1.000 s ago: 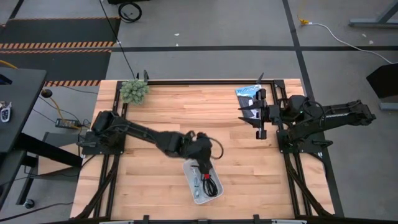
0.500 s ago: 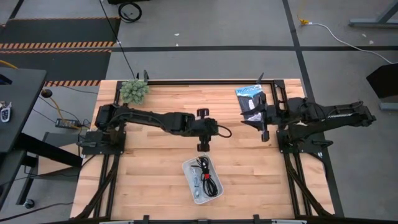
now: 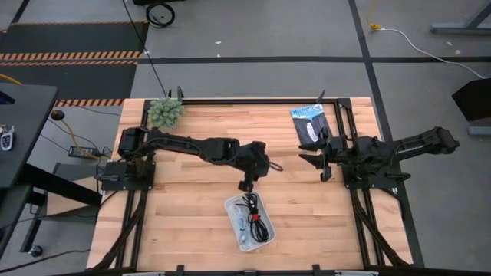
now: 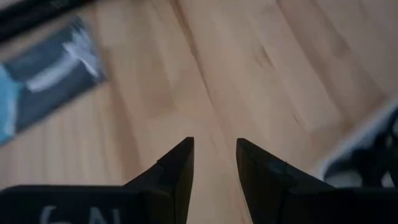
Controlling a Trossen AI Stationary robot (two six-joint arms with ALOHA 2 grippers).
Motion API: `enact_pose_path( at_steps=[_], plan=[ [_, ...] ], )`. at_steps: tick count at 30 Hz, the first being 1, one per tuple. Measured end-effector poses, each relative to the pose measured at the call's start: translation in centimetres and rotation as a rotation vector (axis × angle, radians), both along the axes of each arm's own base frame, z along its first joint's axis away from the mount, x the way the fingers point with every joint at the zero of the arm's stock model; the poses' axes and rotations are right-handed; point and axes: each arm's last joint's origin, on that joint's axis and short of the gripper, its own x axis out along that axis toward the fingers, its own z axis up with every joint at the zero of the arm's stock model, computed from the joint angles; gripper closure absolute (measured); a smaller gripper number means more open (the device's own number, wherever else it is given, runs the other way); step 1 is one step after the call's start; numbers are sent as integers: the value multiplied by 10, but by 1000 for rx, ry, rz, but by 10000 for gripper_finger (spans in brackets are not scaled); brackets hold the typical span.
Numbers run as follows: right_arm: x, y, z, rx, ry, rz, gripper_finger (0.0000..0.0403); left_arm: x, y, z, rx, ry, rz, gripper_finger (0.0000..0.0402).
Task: Pick and place USB-C Cables
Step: Return to Home Position
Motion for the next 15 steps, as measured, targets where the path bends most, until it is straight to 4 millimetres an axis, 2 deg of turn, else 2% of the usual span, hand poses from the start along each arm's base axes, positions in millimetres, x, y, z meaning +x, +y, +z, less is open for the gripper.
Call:
enact_pose_path(
  at_steps=[3,5,10,15],
  plan=[
    [-2,-1,-16,-2,37,-63,255,-8,-7,-14,13,84,-11,274],
    [-4,-2,-24,-1,53,-68,255,-18,-10,-14,16,139,-19,274],
    [-11,-3,-36,9,23,-68,261,-44,-17,-5,-1,143,-24,274],
    [-17,-4,-47,29,-23,-69,278,-71,-24,-1,-67,50,-36,274]
  ],
)
